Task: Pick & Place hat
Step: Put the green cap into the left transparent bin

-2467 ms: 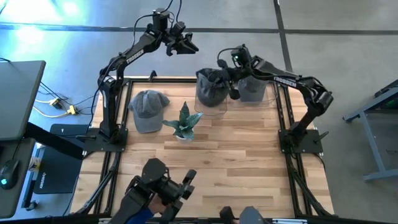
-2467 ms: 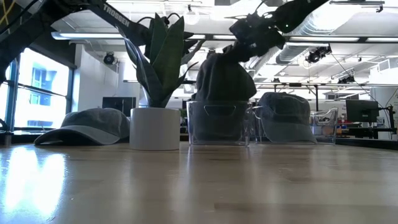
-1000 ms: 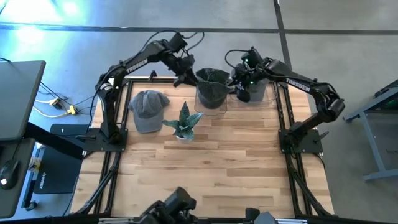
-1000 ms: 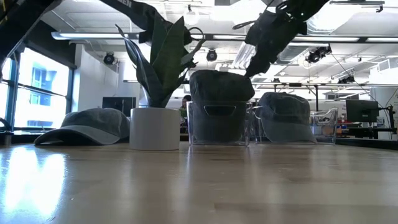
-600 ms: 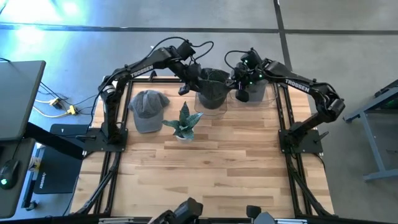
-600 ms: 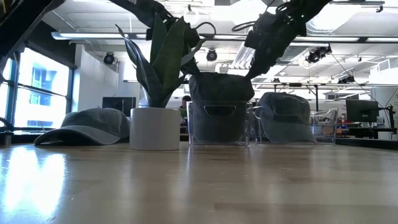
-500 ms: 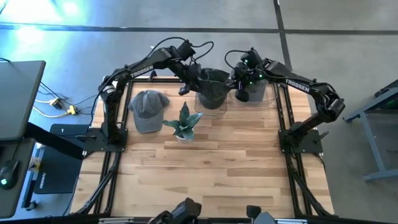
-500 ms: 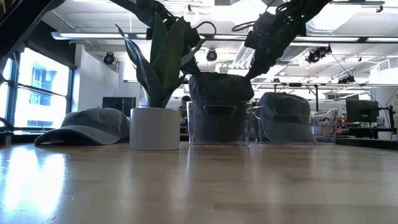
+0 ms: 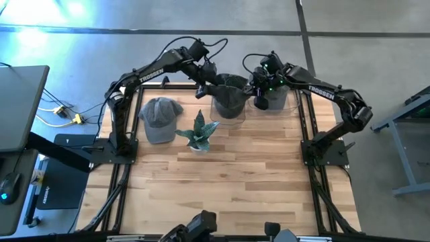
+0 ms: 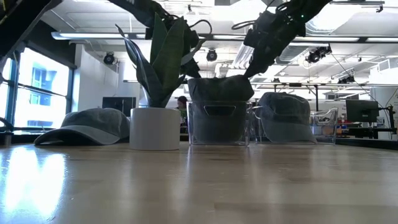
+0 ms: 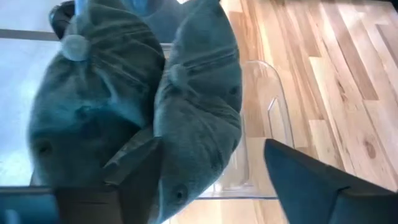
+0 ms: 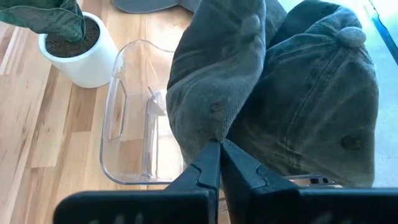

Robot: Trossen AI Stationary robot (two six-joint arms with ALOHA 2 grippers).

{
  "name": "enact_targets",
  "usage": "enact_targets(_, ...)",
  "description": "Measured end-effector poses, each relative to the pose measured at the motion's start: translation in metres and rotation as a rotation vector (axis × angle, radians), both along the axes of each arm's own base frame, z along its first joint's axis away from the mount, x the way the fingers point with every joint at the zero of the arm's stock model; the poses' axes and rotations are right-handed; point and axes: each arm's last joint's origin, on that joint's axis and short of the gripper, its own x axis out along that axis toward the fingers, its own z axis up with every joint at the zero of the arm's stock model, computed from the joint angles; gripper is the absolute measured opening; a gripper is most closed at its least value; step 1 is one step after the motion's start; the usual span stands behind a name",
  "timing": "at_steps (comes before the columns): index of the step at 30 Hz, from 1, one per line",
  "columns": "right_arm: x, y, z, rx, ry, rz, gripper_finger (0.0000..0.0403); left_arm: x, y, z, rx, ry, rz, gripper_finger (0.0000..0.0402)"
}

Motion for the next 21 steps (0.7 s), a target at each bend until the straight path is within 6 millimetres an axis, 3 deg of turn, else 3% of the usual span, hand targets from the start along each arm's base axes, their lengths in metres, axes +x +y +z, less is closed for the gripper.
enact_targets(5,0.0,0.0,0.0,-0.002,-0.003,0.0,0.0002,-0.003,-0.002,-0.005,0.024,0.055,-0.047,0.0313)
enact_targets(14,0.001,-0.001,0.001,-0.014,-0.016,0.0,0.0002,-0.007,0.002,-0.006,0.135,0.152,0.036,0.0289)
enact_targets(21,0.003,-0.003,0.004,-0.043,-0.047,0.0,0.0003,-0.008,0.007,-0.011,-0.004,0.069,-0.022,0.0285)
